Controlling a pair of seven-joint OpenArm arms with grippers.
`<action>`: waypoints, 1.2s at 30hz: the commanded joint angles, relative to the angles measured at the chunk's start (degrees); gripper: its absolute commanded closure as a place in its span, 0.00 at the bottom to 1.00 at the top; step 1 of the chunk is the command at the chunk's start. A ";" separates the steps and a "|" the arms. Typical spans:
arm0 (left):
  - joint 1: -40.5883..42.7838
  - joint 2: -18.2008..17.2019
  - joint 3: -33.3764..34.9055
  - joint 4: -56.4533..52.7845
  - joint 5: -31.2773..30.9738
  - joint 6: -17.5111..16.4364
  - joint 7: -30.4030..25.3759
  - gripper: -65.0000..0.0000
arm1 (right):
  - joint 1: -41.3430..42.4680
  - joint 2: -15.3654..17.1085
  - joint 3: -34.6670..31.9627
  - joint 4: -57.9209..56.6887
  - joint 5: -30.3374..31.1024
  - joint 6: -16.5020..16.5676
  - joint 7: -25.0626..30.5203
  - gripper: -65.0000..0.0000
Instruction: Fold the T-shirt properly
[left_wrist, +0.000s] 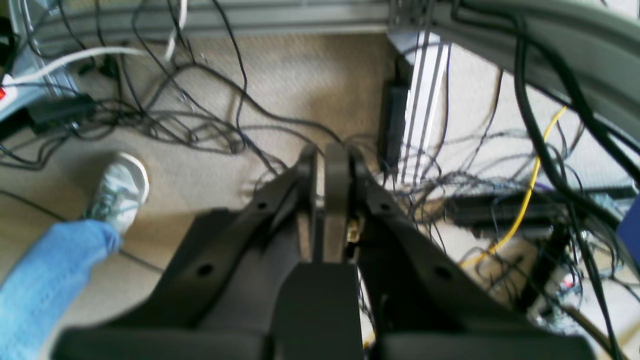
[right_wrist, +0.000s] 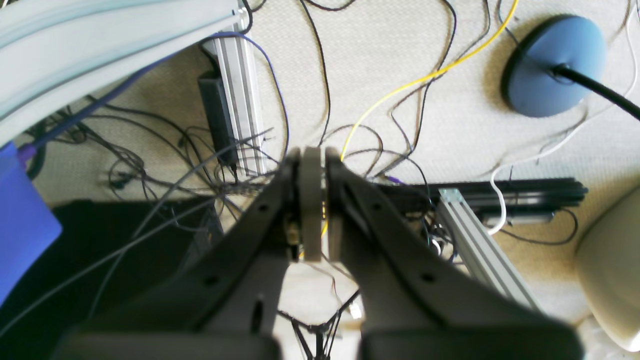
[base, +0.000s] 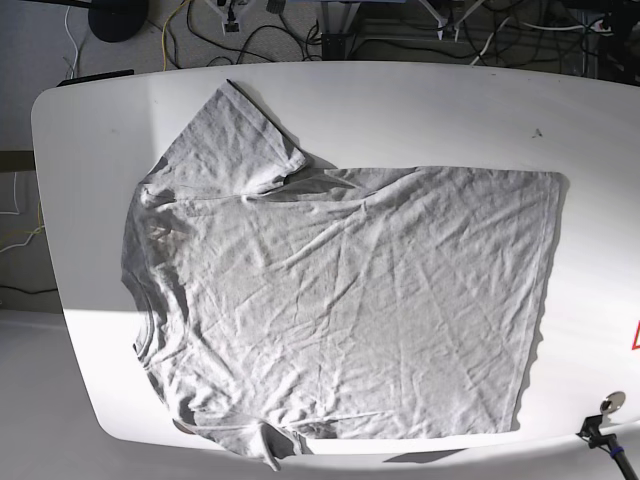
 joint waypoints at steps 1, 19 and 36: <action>1.61 -0.40 0.06 0.14 0.02 -0.04 -2.92 0.98 | -2.12 0.23 0.02 2.09 -0.27 0.24 0.38 0.98; 16.73 -0.14 -0.03 17.46 -0.07 -0.04 -5.21 0.98 | -19.61 0.67 0.19 27.59 -0.18 0.24 -2.70 0.98; 40.73 -0.49 -0.12 47.52 -0.07 -0.04 -5.21 0.98 | -42.03 2.16 0.28 61.78 0.09 -0.20 -12.46 0.98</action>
